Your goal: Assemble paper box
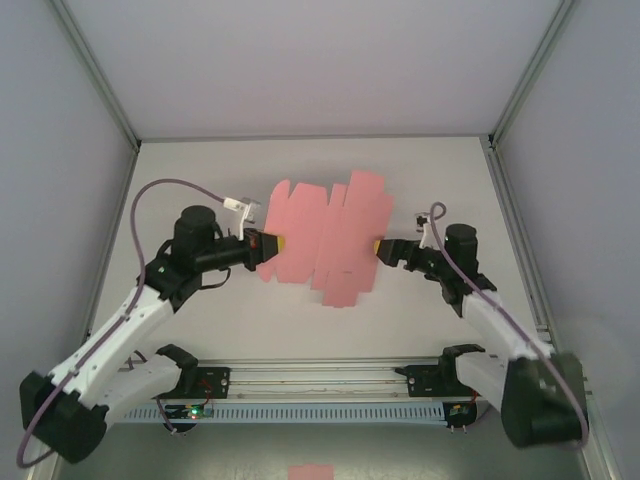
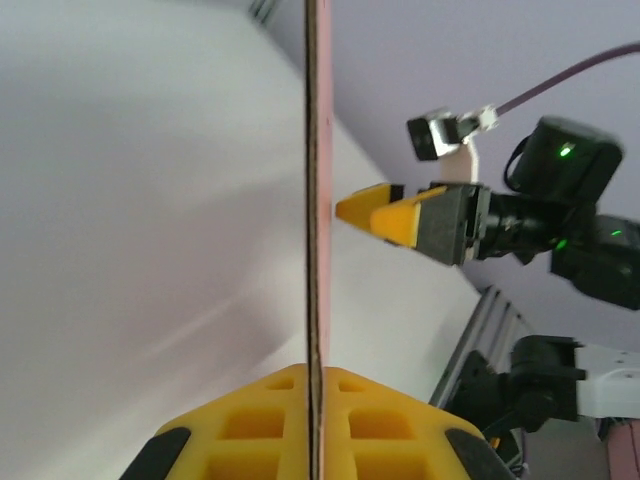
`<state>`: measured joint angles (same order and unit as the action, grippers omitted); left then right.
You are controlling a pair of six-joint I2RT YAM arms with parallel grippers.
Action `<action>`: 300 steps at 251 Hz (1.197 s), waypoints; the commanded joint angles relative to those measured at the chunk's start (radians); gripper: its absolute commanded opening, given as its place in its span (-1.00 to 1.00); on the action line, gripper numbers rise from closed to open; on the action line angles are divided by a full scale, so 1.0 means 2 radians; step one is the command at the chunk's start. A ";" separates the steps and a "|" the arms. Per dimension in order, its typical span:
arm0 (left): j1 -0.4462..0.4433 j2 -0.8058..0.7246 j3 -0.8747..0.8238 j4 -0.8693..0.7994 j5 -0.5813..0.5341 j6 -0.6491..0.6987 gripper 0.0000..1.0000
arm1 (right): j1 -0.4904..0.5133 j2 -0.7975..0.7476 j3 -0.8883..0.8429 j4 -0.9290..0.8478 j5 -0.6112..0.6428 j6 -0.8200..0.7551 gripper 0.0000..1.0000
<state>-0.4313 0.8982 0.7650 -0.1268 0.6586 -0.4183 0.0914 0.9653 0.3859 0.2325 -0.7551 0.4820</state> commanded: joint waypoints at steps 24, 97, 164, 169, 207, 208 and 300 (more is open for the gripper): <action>-0.006 -0.096 -0.039 0.113 0.044 -0.018 -1.00 | -0.003 -0.111 -0.040 0.096 -0.066 0.064 0.85; -0.006 -0.141 -0.055 0.116 0.030 -0.029 -1.00 | -0.001 -0.131 -0.005 0.158 -0.123 0.125 0.49; -0.007 -0.141 -0.062 0.112 -0.003 -0.038 -1.00 | 0.000 -0.105 0.043 0.153 -0.123 0.118 -0.24; -0.006 -0.141 -0.063 0.111 -0.005 -0.038 -1.00 | 0.000 -0.105 0.048 0.148 -0.126 0.114 -0.31; -0.008 -0.141 -0.071 0.114 -0.014 -0.042 -1.00 | 0.008 -0.101 0.086 0.108 -0.139 0.083 -0.65; -0.007 -0.140 -0.071 0.115 -0.014 -0.042 -1.00 | 0.009 -0.101 0.087 0.106 -0.139 0.082 -0.65; -0.007 -0.132 -0.088 0.130 -0.027 -0.061 -1.00 | 0.141 -0.068 0.209 -0.177 0.063 -0.137 -0.97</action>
<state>-0.4252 0.6357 0.5968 0.1055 0.4805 -0.5282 0.2825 0.7963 0.7216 0.1055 -0.8375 0.4057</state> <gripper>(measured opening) 0.070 0.049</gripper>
